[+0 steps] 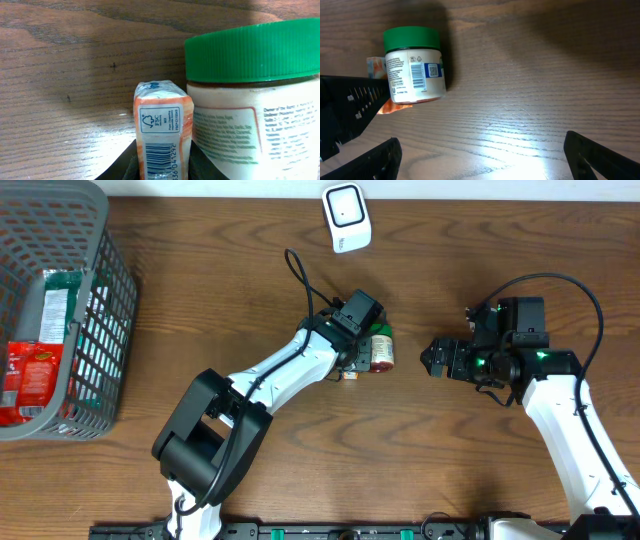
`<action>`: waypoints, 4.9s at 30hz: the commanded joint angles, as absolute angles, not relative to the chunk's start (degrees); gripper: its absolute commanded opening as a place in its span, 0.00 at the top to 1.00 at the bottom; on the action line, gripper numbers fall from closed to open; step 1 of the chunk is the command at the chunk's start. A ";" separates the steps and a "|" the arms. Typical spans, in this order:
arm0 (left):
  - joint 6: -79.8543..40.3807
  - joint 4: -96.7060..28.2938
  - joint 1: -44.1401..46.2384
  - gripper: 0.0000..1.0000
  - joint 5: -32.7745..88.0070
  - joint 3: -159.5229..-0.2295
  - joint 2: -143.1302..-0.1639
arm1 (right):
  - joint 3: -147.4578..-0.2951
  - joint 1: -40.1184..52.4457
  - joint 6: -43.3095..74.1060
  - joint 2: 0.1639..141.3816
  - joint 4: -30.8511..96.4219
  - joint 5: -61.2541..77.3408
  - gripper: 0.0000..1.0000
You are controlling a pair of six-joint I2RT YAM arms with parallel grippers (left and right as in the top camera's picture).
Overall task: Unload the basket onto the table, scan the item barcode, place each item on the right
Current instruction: 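Lower the soap bar beside the jar and release it, then move the left gripper back over the basket, then reach the left gripper into the basket toward the white wipes pack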
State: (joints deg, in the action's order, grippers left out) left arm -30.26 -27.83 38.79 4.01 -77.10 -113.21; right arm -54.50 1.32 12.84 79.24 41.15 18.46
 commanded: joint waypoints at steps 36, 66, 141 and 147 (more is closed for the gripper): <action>-28.12 -29.91 35.33 0.33 1.91 -79.77 -103.63 | -55.37 1.96 13.26 79.20 41.17 18.92 0.01; -20.43 -77.87 -3.90 0.24 -12.10 -128.86 -92.42 | -55.37 1.98 13.26 79.20 41.17 18.92 0.01; -2.83 -68.27 -35.77 0.00 11.68 -108.97 -128.92 | -55.37 1.98 13.26 79.20 41.17 18.92 0.01; -2.79 -67.31 -35.75 0.06 17.54 -106.83 -128.92 | -55.37 1.98 13.26 79.20 41.17 18.92 0.01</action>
